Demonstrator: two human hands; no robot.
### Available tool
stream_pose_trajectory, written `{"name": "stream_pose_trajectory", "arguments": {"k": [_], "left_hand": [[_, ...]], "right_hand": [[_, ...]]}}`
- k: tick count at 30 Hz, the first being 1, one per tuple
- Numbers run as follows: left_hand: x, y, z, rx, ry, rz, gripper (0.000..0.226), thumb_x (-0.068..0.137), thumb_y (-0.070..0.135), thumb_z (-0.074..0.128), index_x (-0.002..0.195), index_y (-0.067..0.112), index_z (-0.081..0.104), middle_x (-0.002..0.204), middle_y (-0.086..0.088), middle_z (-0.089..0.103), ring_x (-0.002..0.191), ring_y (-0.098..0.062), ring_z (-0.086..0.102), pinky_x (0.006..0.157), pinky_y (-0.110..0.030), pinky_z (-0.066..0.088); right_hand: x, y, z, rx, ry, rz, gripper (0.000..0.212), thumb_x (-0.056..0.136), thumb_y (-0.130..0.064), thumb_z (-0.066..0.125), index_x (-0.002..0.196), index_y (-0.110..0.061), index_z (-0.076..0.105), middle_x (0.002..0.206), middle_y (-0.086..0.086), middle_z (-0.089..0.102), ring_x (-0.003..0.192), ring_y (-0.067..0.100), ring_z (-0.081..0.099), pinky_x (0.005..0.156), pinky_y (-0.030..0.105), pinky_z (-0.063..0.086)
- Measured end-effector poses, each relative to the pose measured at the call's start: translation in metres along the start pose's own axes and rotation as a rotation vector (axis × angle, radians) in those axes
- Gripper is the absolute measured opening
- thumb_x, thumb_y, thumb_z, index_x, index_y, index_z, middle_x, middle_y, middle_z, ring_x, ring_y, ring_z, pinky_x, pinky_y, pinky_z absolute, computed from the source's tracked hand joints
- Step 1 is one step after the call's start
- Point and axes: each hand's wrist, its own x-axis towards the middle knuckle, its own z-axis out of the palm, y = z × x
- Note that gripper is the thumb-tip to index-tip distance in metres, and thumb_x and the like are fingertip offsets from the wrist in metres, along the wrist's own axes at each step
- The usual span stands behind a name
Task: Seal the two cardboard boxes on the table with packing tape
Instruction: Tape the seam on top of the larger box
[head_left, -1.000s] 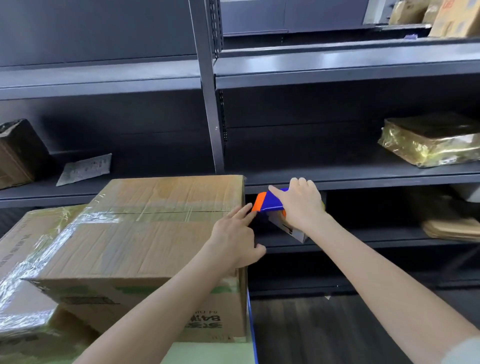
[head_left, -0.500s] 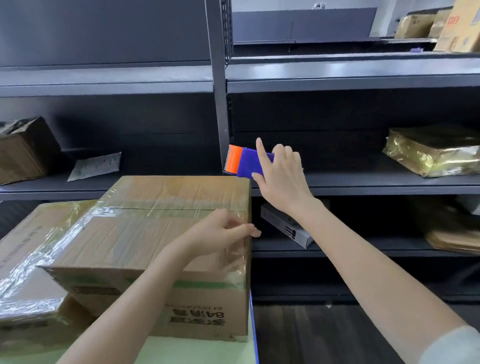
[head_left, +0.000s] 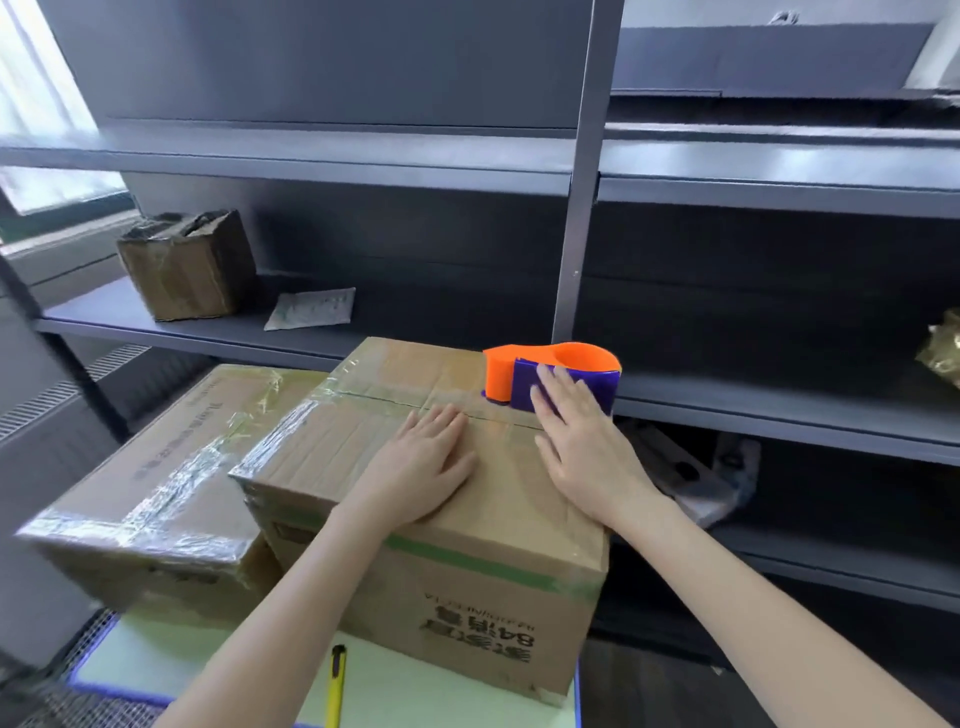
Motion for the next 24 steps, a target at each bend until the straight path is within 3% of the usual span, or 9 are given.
{"name": "stream_pose_trajectory", "arguments": {"k": [4,7,10,12,14,20,24], "left_hand": [[0.011,-0.003,0.005,0.087,-0.031,0.006,0.062,0.098,0.05,0.023,0.151,0.021,0.01,0.158,0.004,0.004,0.144,-0.009,-0.001,0.115,-0.026,-0.004],[0.014,-0.011,0.004,0.038,-0.057,0.046,0.058,0.098,0.047,0.026,0.15,0.023,0.015,0.157,0.007,0.007,0.144,-0.006,0.003,0.115,-0.024,0.001],[0.015,-0.038,-0.007,-0.093,-0.026,-0.061,0.053,0.098,0.044,0.034,0.147,0.025,0.028,0.155,0.01,0.018,0.142,-0.007,0.016,0.113,-0.026,0.014],[0.016,-0.069,-0.018,0.005,0.052,-0.228,0.051,0.098,0.042,0.033,0.143,0.017,0.036,0.153,0.001,0.027,0.139,-0.017,0.028,0.11,-0.035,0.025],[0.016,-0.1,-0.023,0.082,0.044,-0.363,0.05,0.1,0.038,0.028,0.139,0.008,0.035,0.148,-0.009,0.033,0.136,-0.025,0.031,0.106,-0.04,0.03],[0.024,-0.128,-0.024,0.02,0.077,-0.395,0.05,0.096,0.044,0.037,0.13,0.008,0.046,0.138,-0.012,0.044,0.122,-0.03,0.045,0.094,-0.041,0.043],[0.031,-0.14,-0.03,-0.087,0.02,-0.493,0.046,0.094,0.052,0.039,0.108,0.009,0.049,0.114,-0.015,0.059,0.092,-0.03,0.056,0.071,-0.037,0.045]], "right_hand": [[-0.01,0.0,0.006,0.185,-0.279,0.036,0.053,0.102,-0.033,0.026,0.149,-0.015,0.012,0.158,-0.004,0.006,0.143,0.005,0.001,0.11,0.017,-0.005],[-0.009,0.001,0.005,0.187,-0.342,0.038,0.051,0.103,-0.032,0.023,0.149,-0.015,0.011,0.157,-0.004,0.005,0.143,0.005,0.001,0.112,0.019,-0.004],[-0.016,-0.002,0.004,0.263,-0.226,0.134,0.047,0.102,-0.023,0.026,0.148,-0.013,0.018,0.157,-0.005,0.009,0.143,0.004,0.002,0.11,0.017,-0.003],[-0.023,-0.004,0.006,0.303,-0.101,0.272,0.047,0.102,-0.017,0.028,0.148,-0.011,0.02,0.157,-0.005,0.009,0.143,0.006,0.001,0.108,0.016,-0.002],[-0.028,-0.006,0.009,0.368,-0.082,0.397,0.047,0.102,-0.016,0.027,0.147,-0.008,0.018,0.157,-0.001,0.004,0.143,0.009,-0.006,0.108,0.018,-0.002],[-0.02,-0.006,0.009,0.454,-0.083,0.516,0.044,0.101,-0.012,0.029,0.144,-0.003,0.027,0.157,0.005,0.007,0.143,0.009,-0.004,0.108,0.019,0.006],[-0.022,0.0,0.005,0.51,-0.096,0.508,0.044,0.101,-0.014,0.032,0.144,-0.006,0.028,0.157,0.0,0.007,0.142,0.006,-0.001,0.108,0.017,0.005]]}}
